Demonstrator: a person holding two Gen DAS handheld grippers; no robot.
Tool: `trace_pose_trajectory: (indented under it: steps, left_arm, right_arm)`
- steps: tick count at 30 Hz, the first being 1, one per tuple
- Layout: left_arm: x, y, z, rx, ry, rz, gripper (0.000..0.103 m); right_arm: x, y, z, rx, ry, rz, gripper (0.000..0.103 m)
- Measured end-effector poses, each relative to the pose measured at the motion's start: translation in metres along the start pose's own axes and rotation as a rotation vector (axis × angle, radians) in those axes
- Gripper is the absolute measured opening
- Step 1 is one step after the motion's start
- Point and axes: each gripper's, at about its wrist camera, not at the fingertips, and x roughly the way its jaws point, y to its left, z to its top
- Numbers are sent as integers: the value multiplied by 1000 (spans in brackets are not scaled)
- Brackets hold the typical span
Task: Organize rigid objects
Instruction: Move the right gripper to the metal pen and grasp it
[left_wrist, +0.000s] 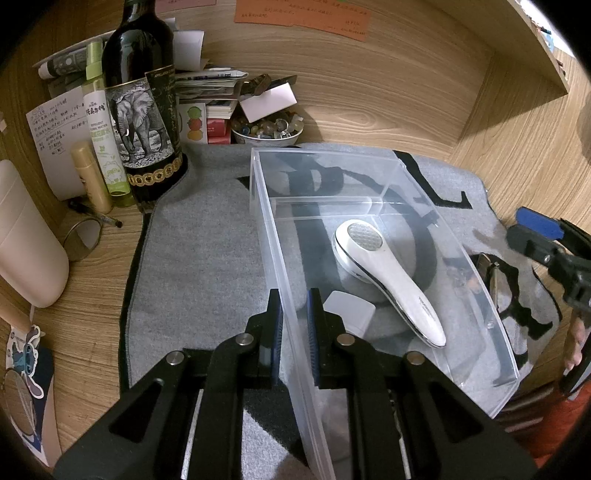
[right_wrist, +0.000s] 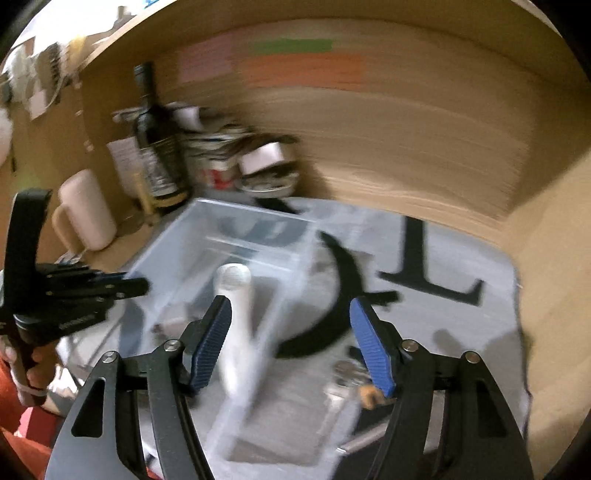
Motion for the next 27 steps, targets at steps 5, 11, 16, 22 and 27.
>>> trace_pose_trajectory:
  steps: [5,11,16,22,27]
  left_arm:
    - [0,0,0,-1,1,-1,12]
    - [0,0,0,0,1,0,12]
    - [0,0,0,1,1,1,12]
    - [0,0,0,0,0,0,12]
    - [0,0,0,-1,0,-1,12]
  right_arm:
    - [-5,-35,-15,81,28,-87,64]
    - [13,-66,-46,189,121,-116,64]
    - [36,-73,-70,249,202,-88,64]
    - [41,-76,-86,241,222,-106,58]
    - [36,-84,-90,241,223,-139,29]
